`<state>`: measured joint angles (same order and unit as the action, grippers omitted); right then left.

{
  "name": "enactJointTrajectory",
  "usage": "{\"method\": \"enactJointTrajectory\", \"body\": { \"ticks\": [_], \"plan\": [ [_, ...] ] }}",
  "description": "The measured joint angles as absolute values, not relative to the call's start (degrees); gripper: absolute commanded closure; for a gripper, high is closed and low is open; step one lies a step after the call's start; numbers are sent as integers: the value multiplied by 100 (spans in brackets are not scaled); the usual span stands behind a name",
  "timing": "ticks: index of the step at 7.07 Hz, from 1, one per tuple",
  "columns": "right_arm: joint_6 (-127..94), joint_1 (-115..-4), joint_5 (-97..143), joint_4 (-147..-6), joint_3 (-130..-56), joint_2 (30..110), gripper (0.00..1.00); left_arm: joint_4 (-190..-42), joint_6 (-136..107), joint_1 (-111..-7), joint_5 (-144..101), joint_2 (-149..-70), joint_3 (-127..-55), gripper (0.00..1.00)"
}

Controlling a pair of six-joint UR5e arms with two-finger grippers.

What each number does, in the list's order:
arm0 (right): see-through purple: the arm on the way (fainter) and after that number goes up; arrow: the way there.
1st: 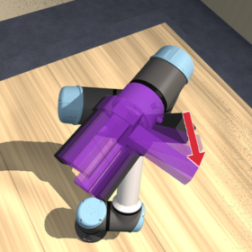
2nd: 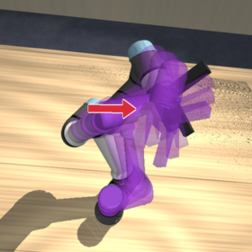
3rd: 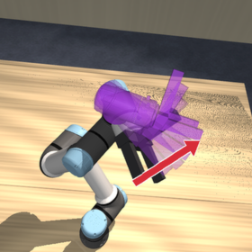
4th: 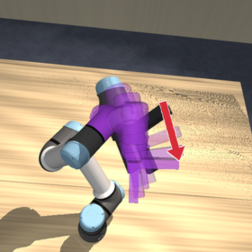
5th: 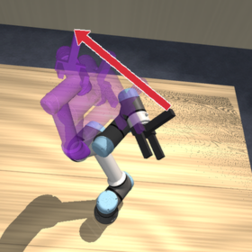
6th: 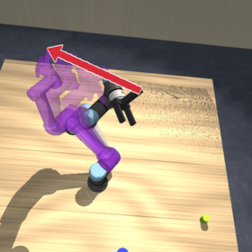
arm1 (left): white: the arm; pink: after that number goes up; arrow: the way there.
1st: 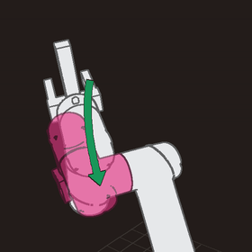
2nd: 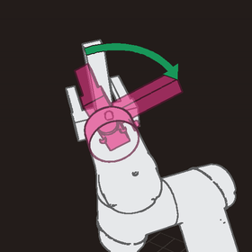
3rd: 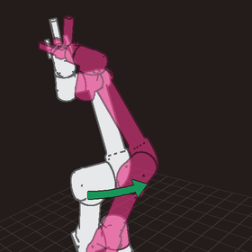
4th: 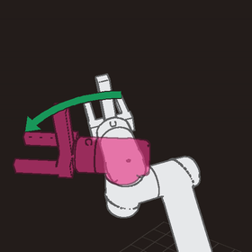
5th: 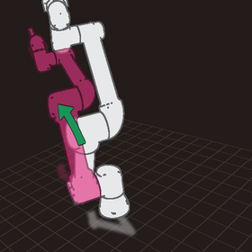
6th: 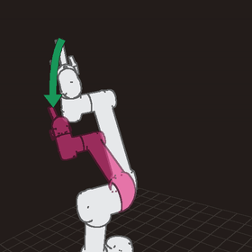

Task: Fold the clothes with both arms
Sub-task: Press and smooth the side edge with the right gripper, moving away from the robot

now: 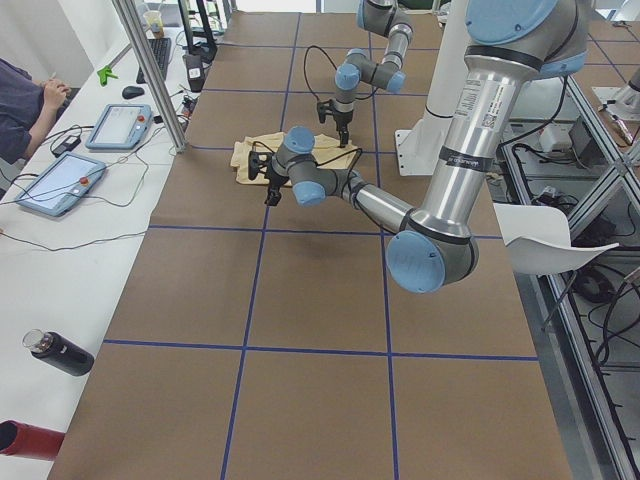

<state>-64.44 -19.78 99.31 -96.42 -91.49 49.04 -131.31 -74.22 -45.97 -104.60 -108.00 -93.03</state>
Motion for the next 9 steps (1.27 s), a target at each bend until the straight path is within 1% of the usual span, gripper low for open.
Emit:
{"method": "enactJointTrajectory", "body": {
  "ticks": [3,5,9],
  "plan": [
    [-6442,-1983,9964,-10073,-9519,5033,0,-13131,-7429,-4587,-10459,-10826,-9296,0],
    [-6442,-1986,9972,-10211,-9816,5306,0,-13131,-7447,-4581,-10459,-10838,-9283,0],
    [-6440,-2084,9976,-10202,-9971,5425,0,-13131,-7455,-4579,-10457,-10859,-9277,0]
  ]
}}
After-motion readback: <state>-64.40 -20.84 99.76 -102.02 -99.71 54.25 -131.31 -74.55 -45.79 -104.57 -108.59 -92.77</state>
